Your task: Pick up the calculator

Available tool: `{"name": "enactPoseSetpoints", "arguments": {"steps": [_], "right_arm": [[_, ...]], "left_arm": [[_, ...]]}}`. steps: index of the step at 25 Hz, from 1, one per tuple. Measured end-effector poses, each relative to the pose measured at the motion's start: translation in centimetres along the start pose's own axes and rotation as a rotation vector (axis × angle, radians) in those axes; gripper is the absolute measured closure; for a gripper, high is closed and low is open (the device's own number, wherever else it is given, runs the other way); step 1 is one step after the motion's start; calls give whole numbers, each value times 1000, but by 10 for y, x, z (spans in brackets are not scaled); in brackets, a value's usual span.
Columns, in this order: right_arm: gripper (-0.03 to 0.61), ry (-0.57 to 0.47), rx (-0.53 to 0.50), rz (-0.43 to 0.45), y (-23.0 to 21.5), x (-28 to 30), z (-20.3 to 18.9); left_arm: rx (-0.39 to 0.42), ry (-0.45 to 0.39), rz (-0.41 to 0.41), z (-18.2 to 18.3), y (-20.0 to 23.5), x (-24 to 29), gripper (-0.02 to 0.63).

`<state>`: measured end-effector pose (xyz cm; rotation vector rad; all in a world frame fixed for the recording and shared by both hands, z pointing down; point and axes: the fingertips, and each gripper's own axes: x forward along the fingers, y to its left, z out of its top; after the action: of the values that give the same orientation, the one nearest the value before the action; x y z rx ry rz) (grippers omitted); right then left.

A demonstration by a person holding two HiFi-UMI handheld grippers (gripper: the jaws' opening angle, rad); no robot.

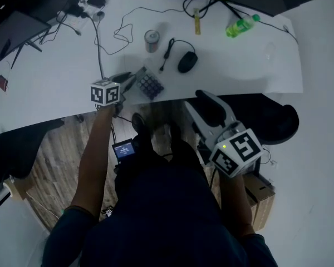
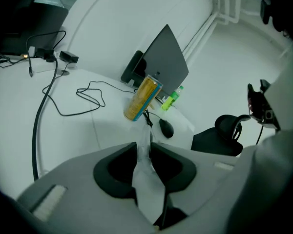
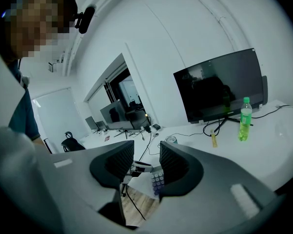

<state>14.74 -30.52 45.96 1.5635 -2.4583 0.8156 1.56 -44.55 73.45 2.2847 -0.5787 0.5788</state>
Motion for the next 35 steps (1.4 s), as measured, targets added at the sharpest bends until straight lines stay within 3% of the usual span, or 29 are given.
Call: {"name": "enactPoseSetpoints", "arguments": {"steps": [7, 12, 25, 35], "right_arm": [[431, -8, -26, 41, 9, 10, 12], [431, -14, -45, 73, 15, 17, 19], [431, -45, -88, 130, 23, 18, 42], [431, -75, -125, 162, 33, 21, 59]], "left_arm": [[237, -59, 46, 37, -35, -23, 534], [345, -121, 88, 64, -48, -49, 535], [476, -292, 180, 123, -84, -139, 535], [574, -443, 302, 162, -104, -213, 535]]}}
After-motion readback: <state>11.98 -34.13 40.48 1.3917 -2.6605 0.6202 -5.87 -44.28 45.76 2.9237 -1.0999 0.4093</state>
